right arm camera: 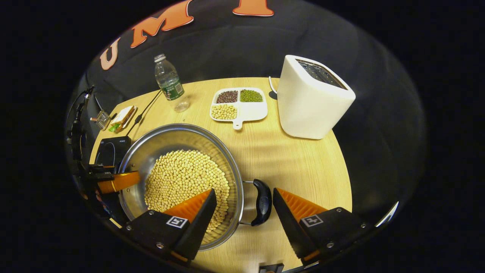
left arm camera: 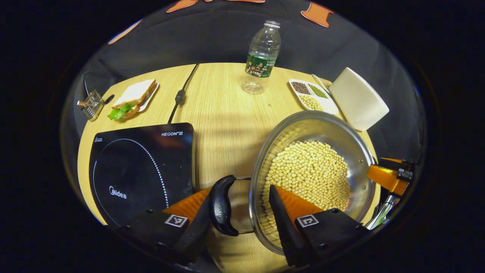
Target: First push the handle of the pot to place it horizontally, then grasp the pot with both hands and set it on the induction cooktop.
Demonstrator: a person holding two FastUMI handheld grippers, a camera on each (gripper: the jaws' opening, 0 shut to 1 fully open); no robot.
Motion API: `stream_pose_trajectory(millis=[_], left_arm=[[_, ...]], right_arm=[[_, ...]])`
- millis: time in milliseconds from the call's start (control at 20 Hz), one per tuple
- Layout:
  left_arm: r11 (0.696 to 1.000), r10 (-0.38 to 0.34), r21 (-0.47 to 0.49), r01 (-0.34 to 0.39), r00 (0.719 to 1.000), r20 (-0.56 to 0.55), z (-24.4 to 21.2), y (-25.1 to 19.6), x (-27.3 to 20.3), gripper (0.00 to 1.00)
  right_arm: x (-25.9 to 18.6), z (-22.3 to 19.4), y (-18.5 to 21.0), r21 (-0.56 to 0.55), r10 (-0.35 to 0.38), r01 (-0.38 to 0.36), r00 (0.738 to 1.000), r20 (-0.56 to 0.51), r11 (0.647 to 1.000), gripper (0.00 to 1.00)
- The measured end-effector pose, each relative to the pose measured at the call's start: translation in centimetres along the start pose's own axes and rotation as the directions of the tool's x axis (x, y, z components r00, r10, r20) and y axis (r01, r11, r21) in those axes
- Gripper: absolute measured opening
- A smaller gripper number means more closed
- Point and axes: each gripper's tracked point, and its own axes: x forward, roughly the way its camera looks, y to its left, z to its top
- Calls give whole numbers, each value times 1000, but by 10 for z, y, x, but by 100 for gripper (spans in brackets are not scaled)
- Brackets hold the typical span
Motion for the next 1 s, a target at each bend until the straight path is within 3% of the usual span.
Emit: stream_pose_trajectory(millis=[150, 500, 700, 850, 1000], left_arm=[[1000, 0, -1, 0, 1000, 4, 2, 0, 5, 72], [1000, -19, 4, 19, 1000, 23, 4, -8, 19, 80], [1000, -1, 1, 1, 998, 58, 6, -8, 21, 82], [1000, 8, -3, -8, 995, 95, 8, -9, 23, 83], [1000, -7, -13, 8, 992, 125, 9, -8, 21, 81]], right_arm=[[8, -5, -4, 8, -14, 15, 999, -29, 1000, 88], [25, -26, -14, 24, -46, 48, 995, -91, 999, 83], [29, -28, -18, 115, -42, 50, 997, -69, 992, 81], [32, -32, -18, 168, -31, 40, 998, -53, 985, 73], [31, -31, -18, 170, -21, 28, 999, -46, 985, 70]])
